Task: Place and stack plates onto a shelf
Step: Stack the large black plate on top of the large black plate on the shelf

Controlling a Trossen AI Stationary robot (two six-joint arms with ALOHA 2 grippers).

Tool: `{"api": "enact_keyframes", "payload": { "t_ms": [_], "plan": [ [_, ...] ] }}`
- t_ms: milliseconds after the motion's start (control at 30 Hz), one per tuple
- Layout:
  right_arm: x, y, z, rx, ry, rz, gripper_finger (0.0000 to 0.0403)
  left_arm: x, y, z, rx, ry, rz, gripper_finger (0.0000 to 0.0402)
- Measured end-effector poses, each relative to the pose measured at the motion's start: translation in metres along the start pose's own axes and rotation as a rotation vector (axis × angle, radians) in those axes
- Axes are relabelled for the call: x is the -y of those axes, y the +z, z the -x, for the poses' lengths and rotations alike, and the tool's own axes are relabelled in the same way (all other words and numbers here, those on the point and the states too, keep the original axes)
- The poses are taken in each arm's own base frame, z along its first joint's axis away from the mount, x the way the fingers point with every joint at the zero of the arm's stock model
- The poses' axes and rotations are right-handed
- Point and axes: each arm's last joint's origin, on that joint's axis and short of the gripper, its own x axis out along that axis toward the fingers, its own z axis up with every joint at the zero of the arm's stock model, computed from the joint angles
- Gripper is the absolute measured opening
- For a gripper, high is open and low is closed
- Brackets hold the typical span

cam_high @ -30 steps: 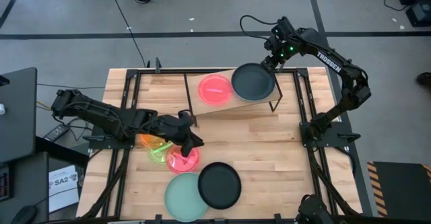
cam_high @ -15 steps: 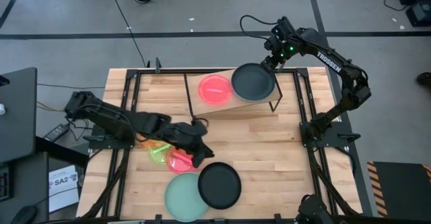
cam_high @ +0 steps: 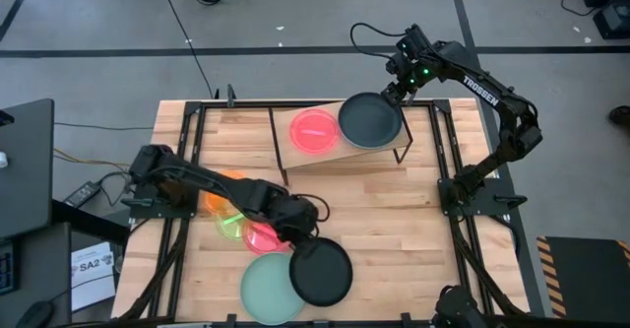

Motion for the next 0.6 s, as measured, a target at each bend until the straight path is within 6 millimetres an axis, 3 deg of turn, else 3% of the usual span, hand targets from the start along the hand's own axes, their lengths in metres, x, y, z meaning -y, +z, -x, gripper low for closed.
{"api": "enact_keyframes", "payload": {
  "t_ms": [600],
  "plan": [
    [0.0,0.0,0.0,0.0,0.0,0.0,0.0154,-0.008,-0.023,-0.05,-0.086,0.195,0.088,0.0095]
  ]
}}
